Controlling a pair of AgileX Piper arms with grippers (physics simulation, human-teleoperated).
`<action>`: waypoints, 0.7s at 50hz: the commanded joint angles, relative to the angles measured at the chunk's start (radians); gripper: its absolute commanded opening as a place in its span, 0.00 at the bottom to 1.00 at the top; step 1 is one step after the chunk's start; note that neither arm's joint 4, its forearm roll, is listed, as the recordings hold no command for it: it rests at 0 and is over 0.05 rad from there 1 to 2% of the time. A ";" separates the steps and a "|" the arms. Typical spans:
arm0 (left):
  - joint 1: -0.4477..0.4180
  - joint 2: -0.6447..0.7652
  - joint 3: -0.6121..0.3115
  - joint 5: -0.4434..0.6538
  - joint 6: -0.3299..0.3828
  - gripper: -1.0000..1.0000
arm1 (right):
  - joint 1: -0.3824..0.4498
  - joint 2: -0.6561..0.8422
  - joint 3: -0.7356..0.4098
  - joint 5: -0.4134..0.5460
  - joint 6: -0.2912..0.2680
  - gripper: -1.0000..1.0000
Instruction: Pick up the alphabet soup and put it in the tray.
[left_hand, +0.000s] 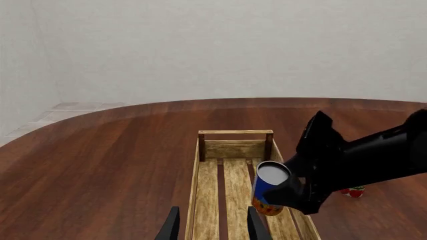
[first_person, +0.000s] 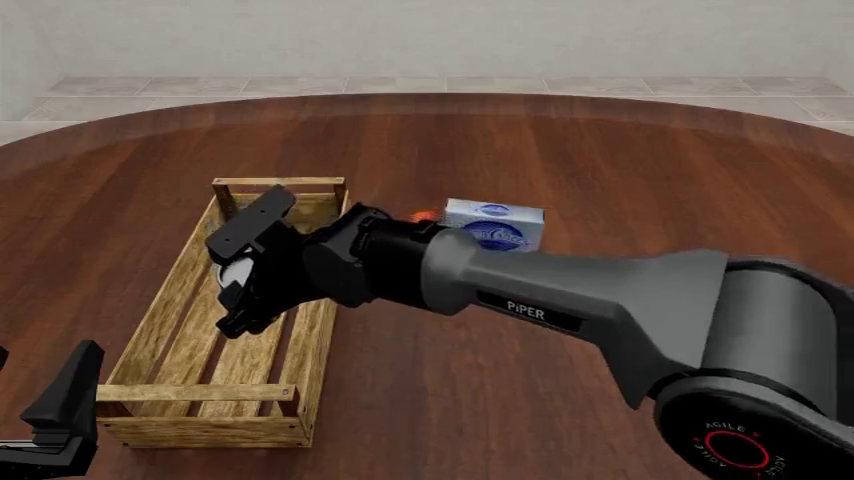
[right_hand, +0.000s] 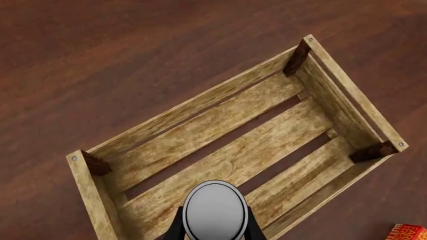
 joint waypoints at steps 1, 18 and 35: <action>0.001 -0.003 0.001 0.001 0.000 1.00 | -0.013 0.030 -0.041 0.008 0.020 0.00; 0.001 -0.003 0.001 0.001 0.000 1.00 | -0.022 0.078 -0.073 0.011 0.019 0.00; 0.001 -0.003 0.001 0.001 0.000 1.00 | -0.028 0.135 -0.120 0.027 0.024 0.00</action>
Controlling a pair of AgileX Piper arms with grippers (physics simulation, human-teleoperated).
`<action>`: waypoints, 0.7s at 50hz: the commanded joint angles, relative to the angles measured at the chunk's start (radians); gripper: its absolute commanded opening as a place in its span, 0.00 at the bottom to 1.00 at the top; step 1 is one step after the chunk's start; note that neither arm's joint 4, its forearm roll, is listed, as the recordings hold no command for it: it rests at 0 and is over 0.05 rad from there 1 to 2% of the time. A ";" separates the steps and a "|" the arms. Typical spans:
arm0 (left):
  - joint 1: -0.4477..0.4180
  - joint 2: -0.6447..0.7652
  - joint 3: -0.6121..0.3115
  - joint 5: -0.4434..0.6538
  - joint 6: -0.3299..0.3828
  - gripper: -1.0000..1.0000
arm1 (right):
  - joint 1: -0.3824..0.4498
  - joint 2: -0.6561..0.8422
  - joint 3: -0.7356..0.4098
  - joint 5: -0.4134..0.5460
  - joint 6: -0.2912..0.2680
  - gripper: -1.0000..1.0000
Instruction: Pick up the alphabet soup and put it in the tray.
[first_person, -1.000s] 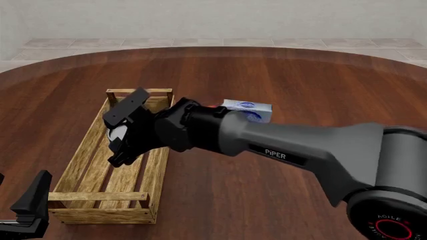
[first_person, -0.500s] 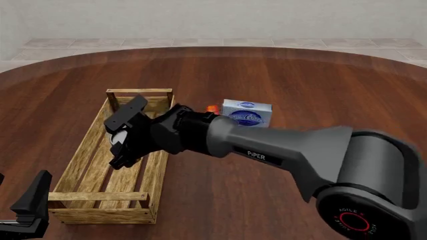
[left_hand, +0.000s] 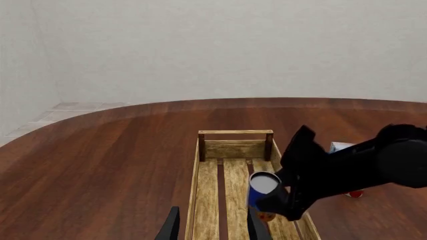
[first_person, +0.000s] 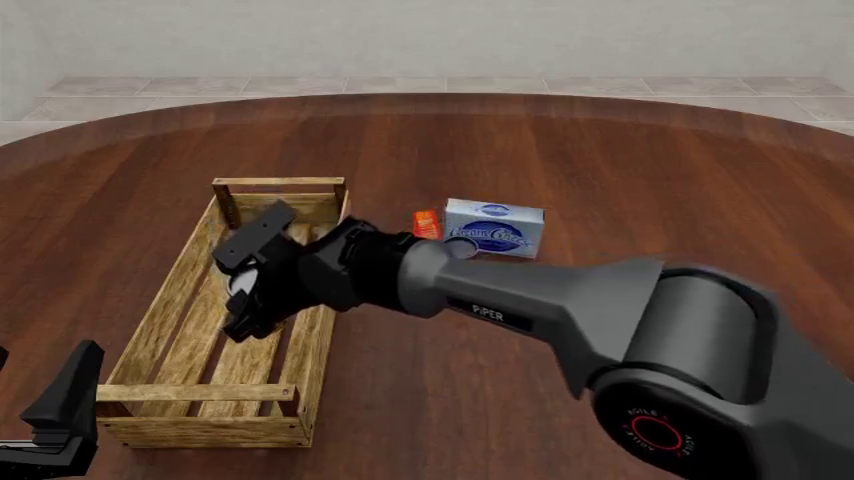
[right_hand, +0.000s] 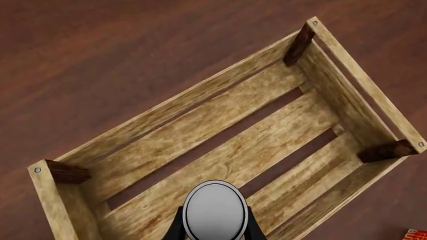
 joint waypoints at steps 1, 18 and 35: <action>0.001 -0.003 0.001 0.001 0.000 1.00 | -0.010 0.024 -0.040 0.012 0.021 0.00; 0.001 -0.003 0.001 0.001 0.000 1.00 | -0.011 0.056 -0.059 0.019 0.026 0.00; 0.001 -0.003 0.001 0.001 0.000 1.00 | -0.020 0.083 -0.085 0.035 0.027 0.00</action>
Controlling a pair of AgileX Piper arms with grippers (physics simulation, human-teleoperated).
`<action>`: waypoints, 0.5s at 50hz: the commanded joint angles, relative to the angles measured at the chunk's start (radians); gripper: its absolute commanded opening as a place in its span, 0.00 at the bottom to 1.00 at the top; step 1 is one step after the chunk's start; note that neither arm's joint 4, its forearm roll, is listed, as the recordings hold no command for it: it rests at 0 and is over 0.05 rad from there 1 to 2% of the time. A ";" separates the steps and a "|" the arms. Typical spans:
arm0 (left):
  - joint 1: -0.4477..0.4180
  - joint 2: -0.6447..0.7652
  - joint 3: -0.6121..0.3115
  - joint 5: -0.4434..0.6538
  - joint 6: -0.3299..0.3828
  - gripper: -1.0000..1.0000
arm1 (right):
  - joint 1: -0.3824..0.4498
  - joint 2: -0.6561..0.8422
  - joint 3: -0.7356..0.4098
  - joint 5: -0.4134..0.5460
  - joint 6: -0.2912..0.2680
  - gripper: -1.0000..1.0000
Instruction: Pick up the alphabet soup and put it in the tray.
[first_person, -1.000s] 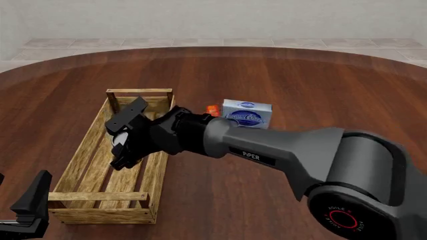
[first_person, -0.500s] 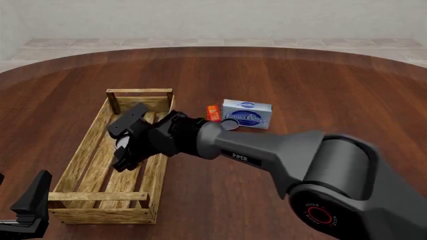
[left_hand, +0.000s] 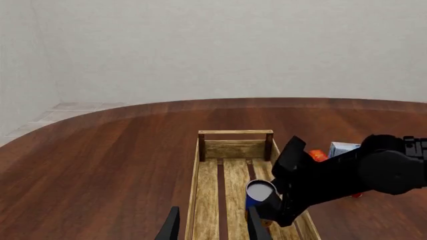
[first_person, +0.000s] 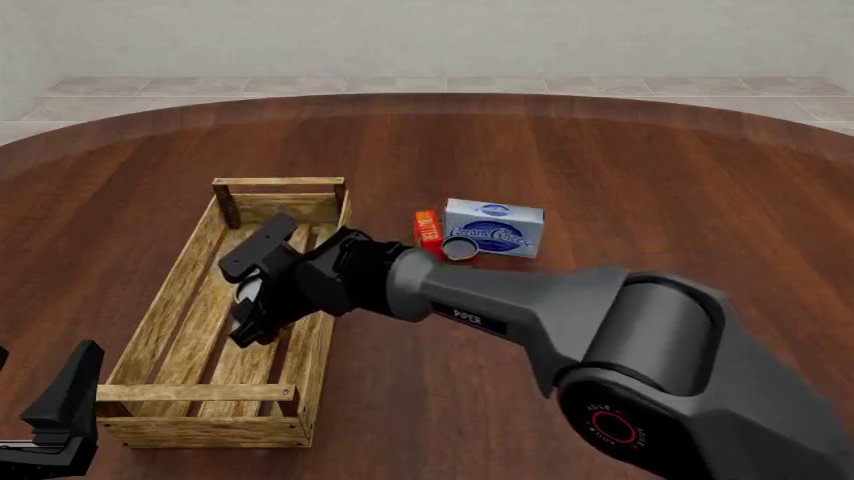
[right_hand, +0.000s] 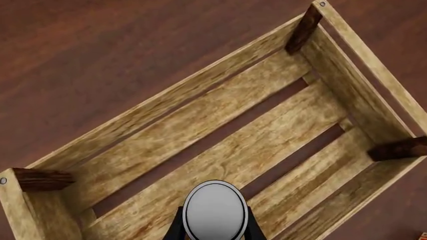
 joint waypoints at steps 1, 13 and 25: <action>0.001 -0.003 0.001 0.001 0.000 1.00 | -0.008 0.002 -0.022 0.011 0.019 0.00; 0.001 -0.003 0.001 0.001 0.000 1.00 | -0.015 0.003 -0.029 0.013 0.017 1.00; 0.001 -0.003 0.001 0.001 0.000 1.00 | -0.016 -0.004 -0.025 0.011 0.019 1.00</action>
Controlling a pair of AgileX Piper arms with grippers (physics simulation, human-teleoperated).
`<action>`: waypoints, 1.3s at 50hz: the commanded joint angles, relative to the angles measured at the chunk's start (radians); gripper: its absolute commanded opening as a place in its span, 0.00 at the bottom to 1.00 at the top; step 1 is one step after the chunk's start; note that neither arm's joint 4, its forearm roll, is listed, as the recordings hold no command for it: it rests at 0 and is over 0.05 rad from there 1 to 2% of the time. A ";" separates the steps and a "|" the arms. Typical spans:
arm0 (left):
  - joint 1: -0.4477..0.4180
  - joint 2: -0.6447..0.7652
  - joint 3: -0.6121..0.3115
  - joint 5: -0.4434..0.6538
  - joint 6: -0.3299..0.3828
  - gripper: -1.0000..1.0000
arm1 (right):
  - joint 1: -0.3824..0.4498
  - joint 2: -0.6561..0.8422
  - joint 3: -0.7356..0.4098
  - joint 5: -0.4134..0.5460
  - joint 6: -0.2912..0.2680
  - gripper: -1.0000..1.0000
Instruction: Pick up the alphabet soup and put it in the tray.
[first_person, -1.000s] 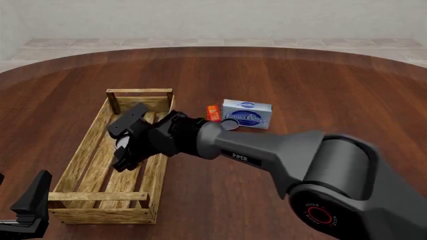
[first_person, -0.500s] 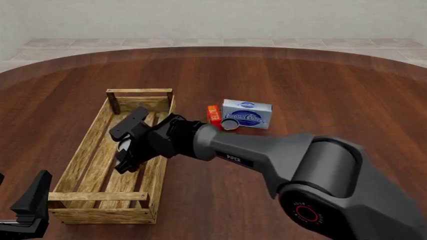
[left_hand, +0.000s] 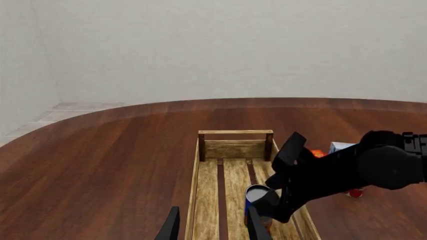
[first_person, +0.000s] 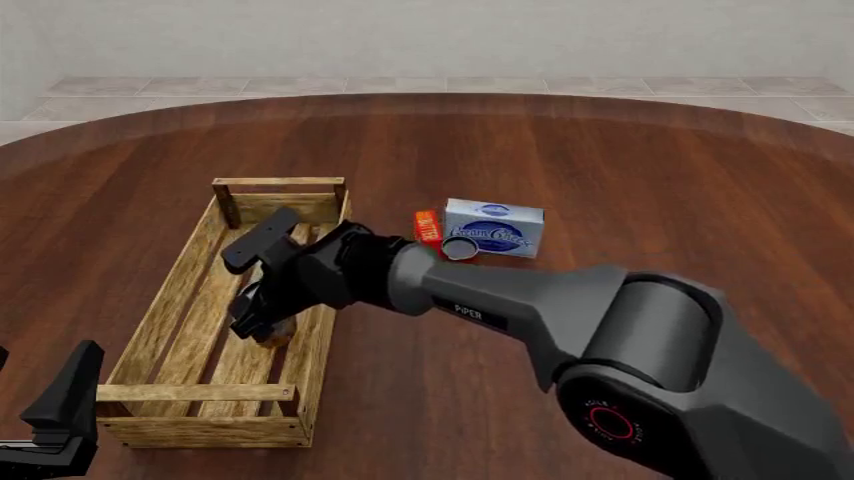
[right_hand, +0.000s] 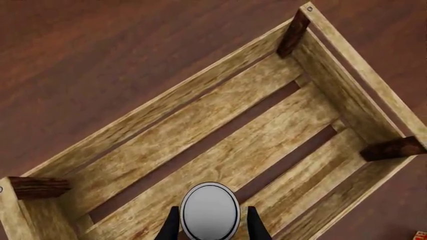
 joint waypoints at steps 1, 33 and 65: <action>0.001 -0.003 0.001 0.001 0.000 1.00 | -0.006 -0.010 0.000 0.005 0.004 1.00; 0.001 -0.003 0.001 0.001 0.000 1.00 | 0.015 -0.208 0.141 -0.008 -0.006 1.00; 0.001 -0.003 0.001 0.001 0.000 1.00 | -0.009 -0.470 0.316 0.011 -0.034 1.00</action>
